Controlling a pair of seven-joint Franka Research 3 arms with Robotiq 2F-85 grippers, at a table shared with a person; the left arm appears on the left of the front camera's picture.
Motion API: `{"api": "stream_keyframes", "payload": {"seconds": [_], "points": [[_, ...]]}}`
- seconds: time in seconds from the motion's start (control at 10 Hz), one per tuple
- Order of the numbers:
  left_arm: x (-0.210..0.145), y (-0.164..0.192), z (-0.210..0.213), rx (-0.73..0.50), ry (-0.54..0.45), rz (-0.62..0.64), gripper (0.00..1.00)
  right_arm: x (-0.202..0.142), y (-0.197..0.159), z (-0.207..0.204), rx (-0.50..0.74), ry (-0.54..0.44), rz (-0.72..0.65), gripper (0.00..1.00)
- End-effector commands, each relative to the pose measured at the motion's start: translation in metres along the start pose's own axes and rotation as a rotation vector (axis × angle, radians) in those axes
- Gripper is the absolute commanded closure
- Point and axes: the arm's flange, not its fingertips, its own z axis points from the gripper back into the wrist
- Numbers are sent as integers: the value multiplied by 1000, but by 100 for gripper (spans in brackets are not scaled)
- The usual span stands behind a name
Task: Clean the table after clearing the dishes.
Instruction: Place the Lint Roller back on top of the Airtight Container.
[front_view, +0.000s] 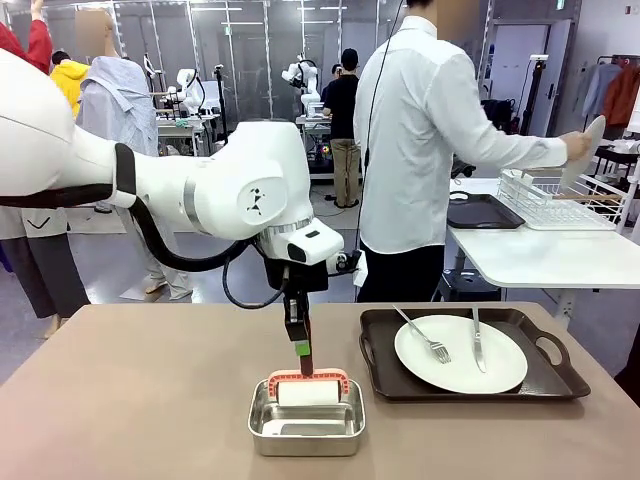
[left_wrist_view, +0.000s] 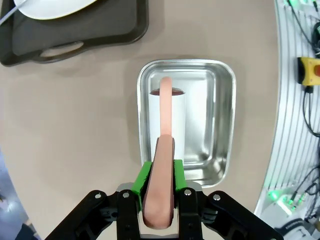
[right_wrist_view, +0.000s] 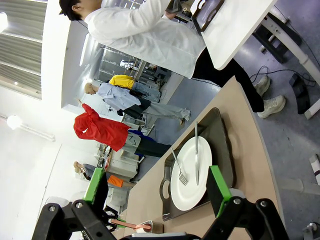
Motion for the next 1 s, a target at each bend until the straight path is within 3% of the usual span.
{"api": "stream_keyframes", "payload": {"seconds": [0.0, 0.4, 0.9], "points": [[-4, 8, -14, 44, 12, 14, 78, 1, 4, 1, 13, -13, -2, 0], [-9, 28, -39, 4, 77, 18, 78, 1, 4, 1, 13, -13, -2, 0], [-10, 30, -27, 22, 84, 7, 0, 1, 4, 1, 13, -13, -2, 0]]}}
